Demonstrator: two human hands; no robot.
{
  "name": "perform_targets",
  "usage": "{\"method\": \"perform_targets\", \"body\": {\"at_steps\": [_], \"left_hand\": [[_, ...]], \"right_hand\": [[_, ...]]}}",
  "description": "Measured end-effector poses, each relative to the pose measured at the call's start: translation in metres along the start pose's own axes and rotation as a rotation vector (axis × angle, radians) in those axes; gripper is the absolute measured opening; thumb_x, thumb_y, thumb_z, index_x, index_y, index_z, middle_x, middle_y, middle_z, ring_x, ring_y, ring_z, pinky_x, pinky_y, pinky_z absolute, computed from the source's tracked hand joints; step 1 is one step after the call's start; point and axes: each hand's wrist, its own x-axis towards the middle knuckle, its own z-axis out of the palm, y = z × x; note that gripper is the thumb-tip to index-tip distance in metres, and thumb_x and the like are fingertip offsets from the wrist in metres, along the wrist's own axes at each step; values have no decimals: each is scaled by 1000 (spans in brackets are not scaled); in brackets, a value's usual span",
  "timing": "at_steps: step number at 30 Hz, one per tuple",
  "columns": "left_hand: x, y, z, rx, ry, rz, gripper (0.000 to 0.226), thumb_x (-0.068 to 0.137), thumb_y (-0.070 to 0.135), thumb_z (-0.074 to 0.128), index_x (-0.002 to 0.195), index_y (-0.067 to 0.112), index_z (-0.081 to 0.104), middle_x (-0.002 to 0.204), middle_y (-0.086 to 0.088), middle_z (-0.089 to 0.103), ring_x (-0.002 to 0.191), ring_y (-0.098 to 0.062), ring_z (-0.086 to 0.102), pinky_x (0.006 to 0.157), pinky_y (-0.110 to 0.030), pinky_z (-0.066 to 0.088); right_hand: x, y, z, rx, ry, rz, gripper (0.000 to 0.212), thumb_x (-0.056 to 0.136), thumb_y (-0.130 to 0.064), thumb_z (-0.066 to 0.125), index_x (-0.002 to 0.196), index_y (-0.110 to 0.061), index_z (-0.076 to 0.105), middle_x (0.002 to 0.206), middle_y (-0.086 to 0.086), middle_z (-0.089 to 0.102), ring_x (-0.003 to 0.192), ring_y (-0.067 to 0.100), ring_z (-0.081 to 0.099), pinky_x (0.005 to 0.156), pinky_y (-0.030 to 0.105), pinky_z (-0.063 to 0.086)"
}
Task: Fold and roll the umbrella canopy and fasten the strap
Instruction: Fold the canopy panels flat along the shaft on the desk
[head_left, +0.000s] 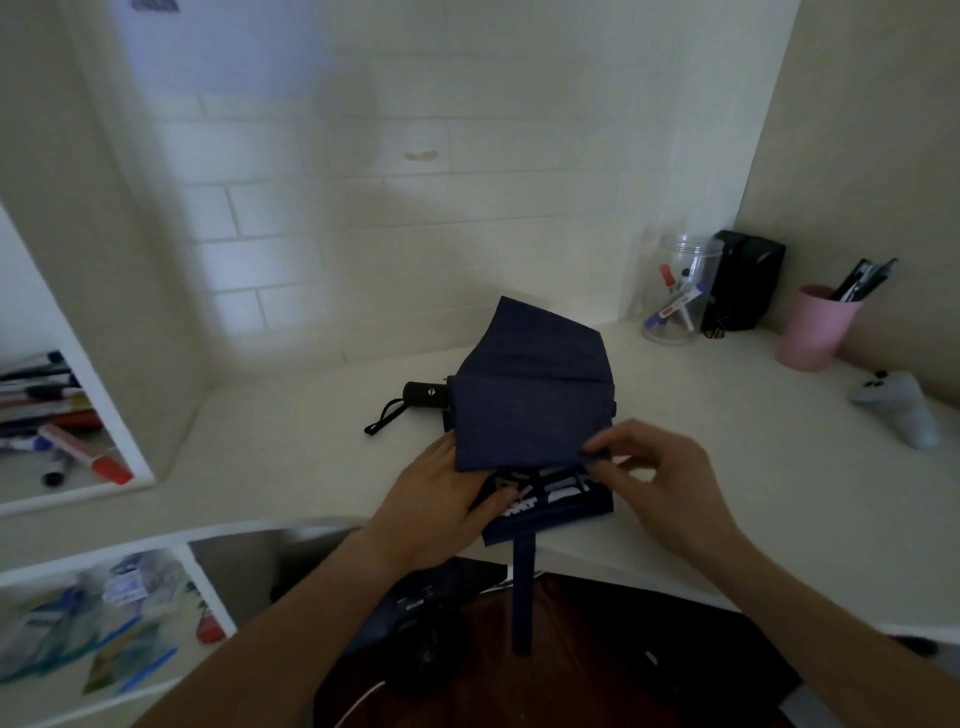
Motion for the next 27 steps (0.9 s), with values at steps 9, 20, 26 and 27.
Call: {"method": "perform_targets", "body": {"at_steps": [9,20,26,27], "left_hand": [[2,20,-18,-742,312,-736,16,102,52,44,113,41,45,85,2,76,82,-17,71,83,-45,55],[10,-6,-2,-443,29,-605,36,88,37,72,124,42,66,93,6,67,90,-14,67,87,-43,57],[8,-10,-1,-545,-50,-619,41,89,27,74,129,31,67,111,3,68,103,-18,68,92,-44,58],[11,-10,-4,-475,-92,-602,42,89,27,75,130,29,67,114,1,67,104,-18,67,95,-42,57]], "right_hand": [[-16,17,3,-190,-141,-45,22,77,-9,81,78,-29,72,80,-21,72,80,-1,68,74,8,49],[-24,24,-12,-332,-119,-270,12,76,-21,83,80,-28,74,103,-15,62,92,3,62,78,16,48],[-20,24,-19,-501,-247,-489,6,84,-23,74,88,-27,74,101,-12,69,97,10,60,80,26,53],[-19,24,-20,-509,-277,-494,6,87,-24,71,91,-28,73,99,-14,69,95,9,60,79,28,54]]}}
